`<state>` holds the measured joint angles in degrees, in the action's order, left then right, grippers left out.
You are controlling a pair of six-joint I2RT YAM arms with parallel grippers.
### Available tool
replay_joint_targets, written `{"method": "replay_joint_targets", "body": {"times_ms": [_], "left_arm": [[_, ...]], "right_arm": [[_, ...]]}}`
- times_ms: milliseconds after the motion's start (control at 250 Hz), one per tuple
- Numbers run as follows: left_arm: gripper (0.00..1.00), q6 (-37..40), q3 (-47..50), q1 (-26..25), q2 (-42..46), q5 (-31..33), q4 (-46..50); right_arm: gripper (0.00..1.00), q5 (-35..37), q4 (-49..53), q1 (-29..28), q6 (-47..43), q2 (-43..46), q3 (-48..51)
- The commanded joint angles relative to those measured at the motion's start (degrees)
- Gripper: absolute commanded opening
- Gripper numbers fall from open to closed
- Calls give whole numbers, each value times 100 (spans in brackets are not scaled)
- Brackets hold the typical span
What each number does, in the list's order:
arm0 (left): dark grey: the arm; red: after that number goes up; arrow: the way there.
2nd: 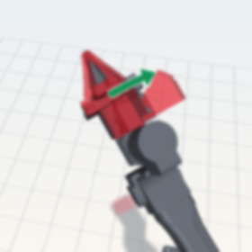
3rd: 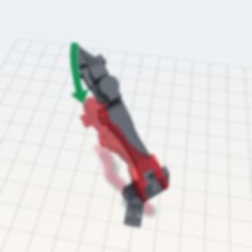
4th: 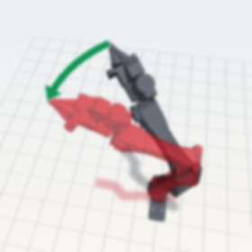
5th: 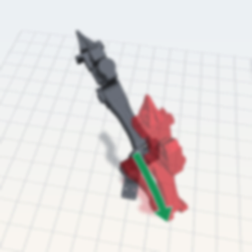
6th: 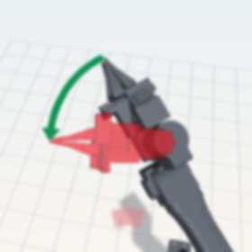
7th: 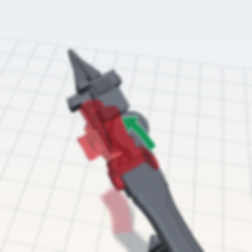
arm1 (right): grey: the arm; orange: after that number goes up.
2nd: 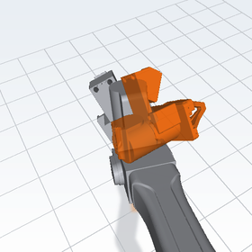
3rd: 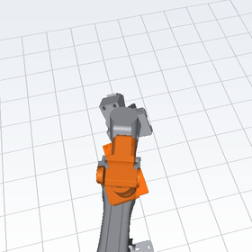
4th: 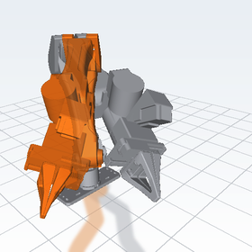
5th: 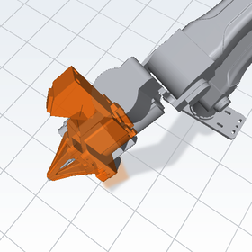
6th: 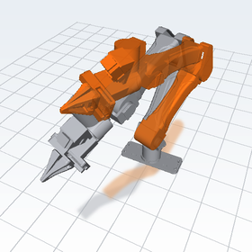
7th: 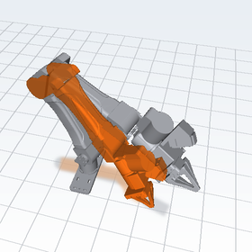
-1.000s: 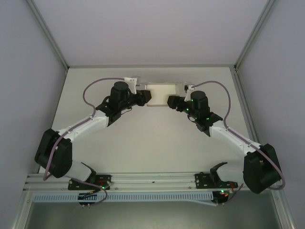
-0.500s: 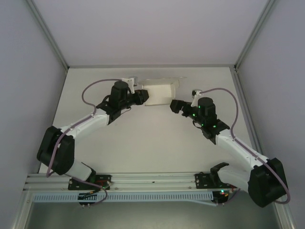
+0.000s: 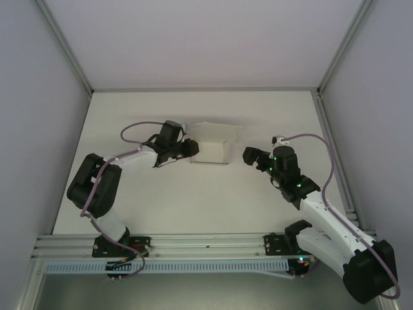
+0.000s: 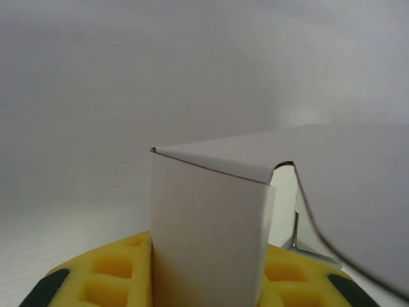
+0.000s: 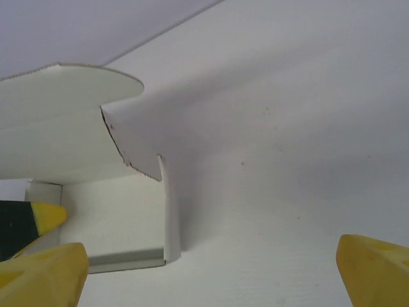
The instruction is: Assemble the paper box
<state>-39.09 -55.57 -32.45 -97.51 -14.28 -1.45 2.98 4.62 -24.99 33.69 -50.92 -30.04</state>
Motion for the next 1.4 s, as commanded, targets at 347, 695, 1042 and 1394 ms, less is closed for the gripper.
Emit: {"method": "replay_joint_targets", "body": {"times_ms": [347,695,1042,1394], "left_arm": [[71,340,344,22,74,531,491],[100,1004,368,9,1051,815,829],[99,3128,-896,180,914,429,1313],[86,3996,-1275,274,394,209,1771]], "right_arm": [[100,-263,164,34,-311,-1329,-746],[100,-622,316,30,-926,-1404,-1158],[96,-1043,1529,36,-2602,-2393,-2882],[64,-1841,1925,30,-2701,-3388,-3435]]}}
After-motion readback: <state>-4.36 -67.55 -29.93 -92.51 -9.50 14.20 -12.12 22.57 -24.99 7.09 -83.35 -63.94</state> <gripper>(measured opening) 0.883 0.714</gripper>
